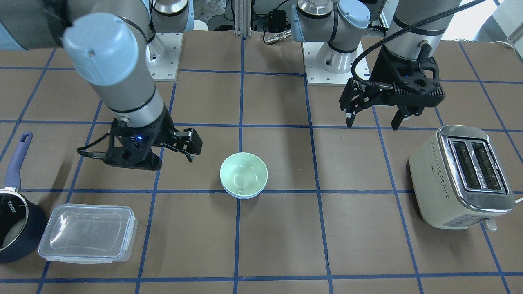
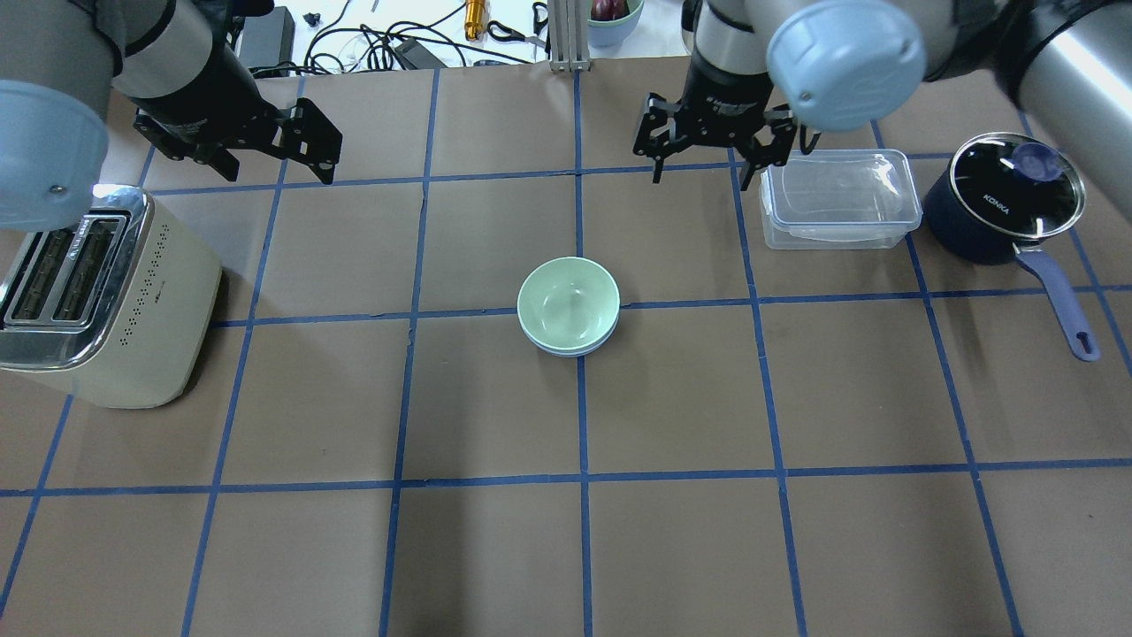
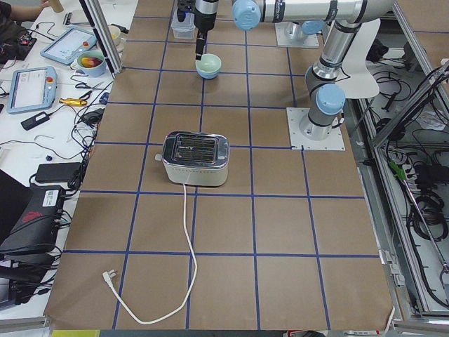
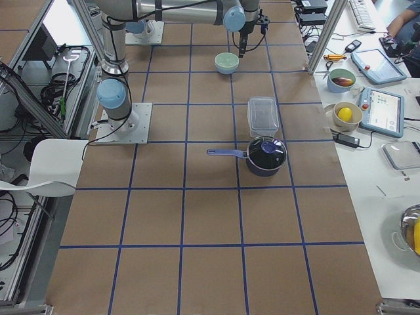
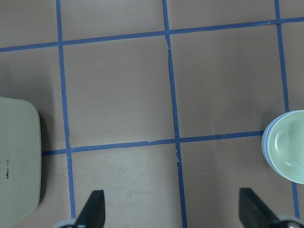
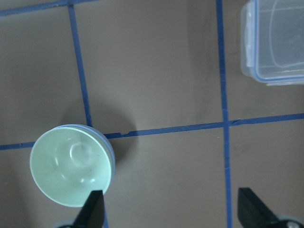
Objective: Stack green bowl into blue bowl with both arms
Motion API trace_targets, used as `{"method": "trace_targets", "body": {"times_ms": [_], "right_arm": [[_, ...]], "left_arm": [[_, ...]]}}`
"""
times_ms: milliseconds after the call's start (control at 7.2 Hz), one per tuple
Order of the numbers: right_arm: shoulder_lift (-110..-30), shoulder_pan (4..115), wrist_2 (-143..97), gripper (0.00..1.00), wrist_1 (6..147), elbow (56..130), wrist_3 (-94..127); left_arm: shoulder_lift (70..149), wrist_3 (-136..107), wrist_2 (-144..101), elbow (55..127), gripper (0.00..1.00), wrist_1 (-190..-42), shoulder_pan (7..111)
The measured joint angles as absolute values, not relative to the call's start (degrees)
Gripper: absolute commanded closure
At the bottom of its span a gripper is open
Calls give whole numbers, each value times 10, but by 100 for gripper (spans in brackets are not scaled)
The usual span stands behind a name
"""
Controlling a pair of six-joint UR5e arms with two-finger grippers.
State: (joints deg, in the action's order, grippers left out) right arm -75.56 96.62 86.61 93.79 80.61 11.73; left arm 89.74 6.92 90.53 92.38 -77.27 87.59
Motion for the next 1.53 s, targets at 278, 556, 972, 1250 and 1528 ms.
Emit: {"method": "trace_targets", "body": {"times_ms": [278, 556, 972, 1250, 1528], "right_arm": [[-806, 924, 876, 0, 861, 796, 19], [-848, 902, 898, 0, 842, 825, -27], [-872, 895, 906, 0, 848, 854, -35], [-875, 895, 906, 0, 849, 855, -33], [-875, 896, 906, 0, 850, 855, -31]], "left_arm": [[897, 69, 905, 924, 0, -773, 876], [897, 69, 904, 924, 0, -773, 876], [897, 69, 904, 924, 0, -773, 876], [897, 69, 904, 924, 0, -773, 876], [897, 69, 904, 924, 0, -773, 876]]}}
